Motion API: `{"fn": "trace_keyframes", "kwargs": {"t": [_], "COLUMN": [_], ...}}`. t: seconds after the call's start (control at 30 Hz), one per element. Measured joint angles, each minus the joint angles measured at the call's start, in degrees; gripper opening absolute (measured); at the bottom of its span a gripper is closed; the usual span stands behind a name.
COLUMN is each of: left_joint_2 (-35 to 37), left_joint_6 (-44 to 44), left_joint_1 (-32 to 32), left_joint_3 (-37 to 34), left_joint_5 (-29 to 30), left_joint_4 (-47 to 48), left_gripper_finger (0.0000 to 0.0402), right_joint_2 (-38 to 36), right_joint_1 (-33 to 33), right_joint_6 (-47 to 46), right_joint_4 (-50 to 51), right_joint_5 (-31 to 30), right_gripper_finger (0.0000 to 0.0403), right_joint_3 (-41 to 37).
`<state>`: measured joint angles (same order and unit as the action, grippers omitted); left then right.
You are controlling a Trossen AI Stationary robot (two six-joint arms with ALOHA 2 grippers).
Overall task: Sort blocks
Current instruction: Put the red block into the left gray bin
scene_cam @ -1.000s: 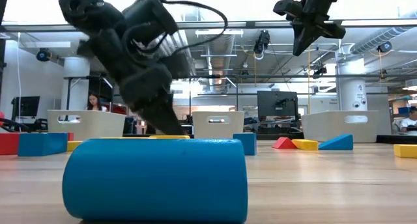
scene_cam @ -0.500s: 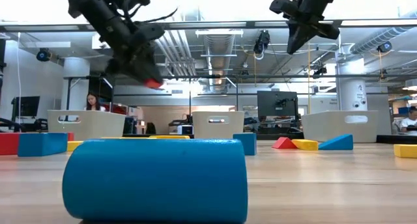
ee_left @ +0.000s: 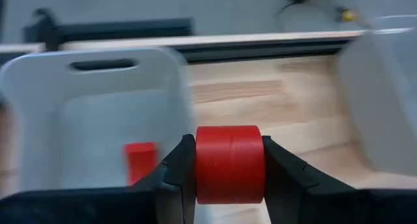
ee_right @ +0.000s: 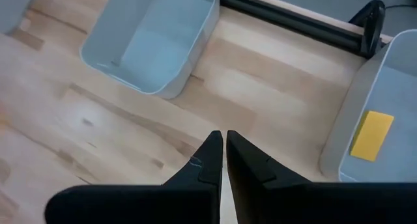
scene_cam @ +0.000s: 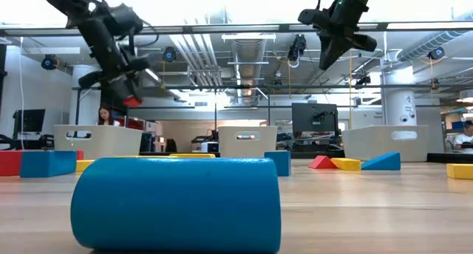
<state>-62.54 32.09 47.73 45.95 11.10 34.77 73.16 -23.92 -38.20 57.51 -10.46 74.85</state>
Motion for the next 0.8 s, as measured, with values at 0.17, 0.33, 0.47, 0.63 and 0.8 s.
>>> {"fn": "trace_keyframes", "kwargs": {"t": [0.17,0.33,0.47,0.63,0.8], "left_joint_2": [-3.4,-5.7,-7.3,-10.2,-12.2], "left_joint_6": [-2.2,-3.9,-3.2,-2.8,-2.5], "left_joint_1": [5.0,7.4,7.3,7.2,7.2], "left_joint_3": [0.0,0.1,0.8,2.1,3.2], "left_joint_5": [-0.1,0.1,0.7,2.3,3.0], "left_joint_4": [3.8,5.1,5.5,7.3,8.4], "left_gripper_finger": [0.0104,0.0104,0.0104,0.012,0.0155], "right_joint_2": [2.6,4.3,4.7,4.6,4.3], "right_joint_1": [0.0,0.0,0.0,0.0,0.0], "right_joint_6": [1.7,1.8,2.2,2.2,2.2], "right_joint_4": [0.0,0.0,0.0,0.0,0.0], "right_joint_5": [1.6,1.9,1.9,1.9,1.8], "right_gripper_finger": [0.0013,0.0013,0.0013,0.0013,0.0013], "right_joint_3": [0.0,0.0,0.0,0.0,0.0]}}
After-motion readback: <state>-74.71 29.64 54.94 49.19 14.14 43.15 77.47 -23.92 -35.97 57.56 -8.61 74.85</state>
